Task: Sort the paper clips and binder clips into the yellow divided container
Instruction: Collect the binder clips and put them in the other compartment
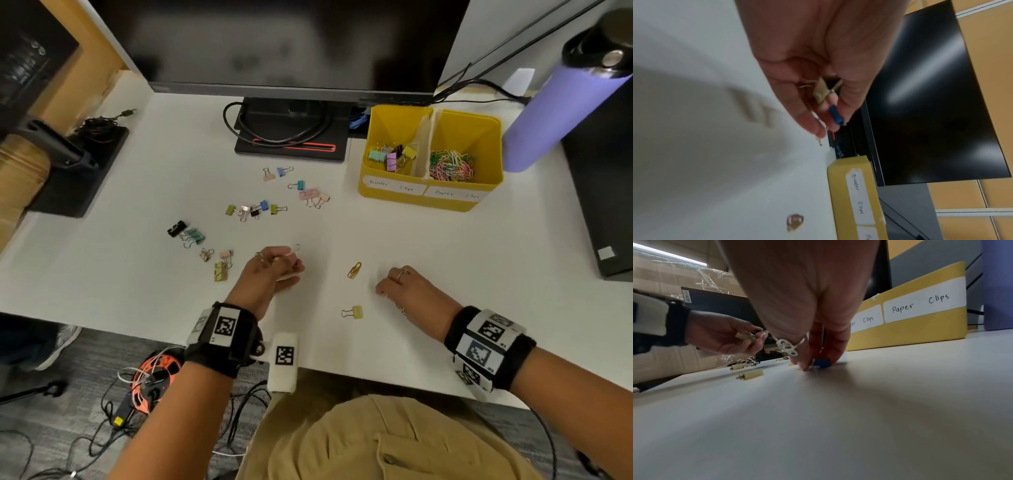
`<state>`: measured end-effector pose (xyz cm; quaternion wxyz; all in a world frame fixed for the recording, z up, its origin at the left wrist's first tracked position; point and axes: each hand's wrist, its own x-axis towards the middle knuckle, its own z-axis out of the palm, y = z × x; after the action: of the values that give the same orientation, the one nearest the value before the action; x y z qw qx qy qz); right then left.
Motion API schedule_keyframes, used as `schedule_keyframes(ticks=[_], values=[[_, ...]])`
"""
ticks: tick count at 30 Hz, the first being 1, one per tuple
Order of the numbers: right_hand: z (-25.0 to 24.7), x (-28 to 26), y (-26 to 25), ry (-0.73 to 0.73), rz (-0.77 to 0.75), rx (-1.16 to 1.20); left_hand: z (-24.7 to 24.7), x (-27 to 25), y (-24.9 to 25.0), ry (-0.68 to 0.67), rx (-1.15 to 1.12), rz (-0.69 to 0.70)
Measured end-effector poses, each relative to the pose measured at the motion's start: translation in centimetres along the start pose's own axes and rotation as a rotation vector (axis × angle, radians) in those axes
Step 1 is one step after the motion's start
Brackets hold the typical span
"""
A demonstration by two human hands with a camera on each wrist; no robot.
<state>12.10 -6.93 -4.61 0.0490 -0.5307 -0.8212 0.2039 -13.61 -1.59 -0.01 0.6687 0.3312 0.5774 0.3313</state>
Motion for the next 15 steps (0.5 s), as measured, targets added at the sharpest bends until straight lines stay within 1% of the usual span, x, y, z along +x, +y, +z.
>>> schedule_keyframes(ticks=[3, 4, 5, 8, 9, 10, 11, 12, 13, 15], values=[[-0.4, 0.6, -0.5, -0.040, 0.146, 0.140, -2.2, 0.0, 0.4, 0.075, -0.128, 0.067], [-0.2, 0.7, -0.5, -0.061, 0.226, 0.260, -2.9, 0.0, 0.7, 0.105, -0.171, 0.069], [-0.2, 0.8, -0.5, -0.065, 0.258, 0.309, -3.5, 0.0, 1.0, 0.142, -0.224, 0.058], [-1.1, 0.4, -1.4, -0.072, 0.275, 0.426, -5.2, -0.1, 1.9, 0.245, -0.435, 0.012], [-1.3, 0.3, -1.5, -0.033, 0.280, 0.445, -5.7, -0.1, 2.1, 0.272, -0.479, 0.006], [-1.1, 0.1, -1.3, 0.014, 0.308, 0.578, -6.2, -0.1, 2.3, 0.300, -0.492, 0.004], [-1.2, 0.1, -1.3, 0.043, 0.382, 0.796, -6.7, 0.0, 2.4, 0.335, -0.456, 0.003], [-1.5, 0.2, -1.3, 0.031, 0.468, 1.045, -7.2, 0.1, 2.5, 0.385, -0.357, 0.002], [-1.9, 0.5, -1.6, -0.015, 0.561, 1.308, -7.7, 0.2, 2.5, 0.445, -0.184, 0.007], [-2.3, 1.0, -1.9, -0.062, 0.749, 1.741, -8.6, 0.3, 2.5, 0.547, 0.279, 0.047]])
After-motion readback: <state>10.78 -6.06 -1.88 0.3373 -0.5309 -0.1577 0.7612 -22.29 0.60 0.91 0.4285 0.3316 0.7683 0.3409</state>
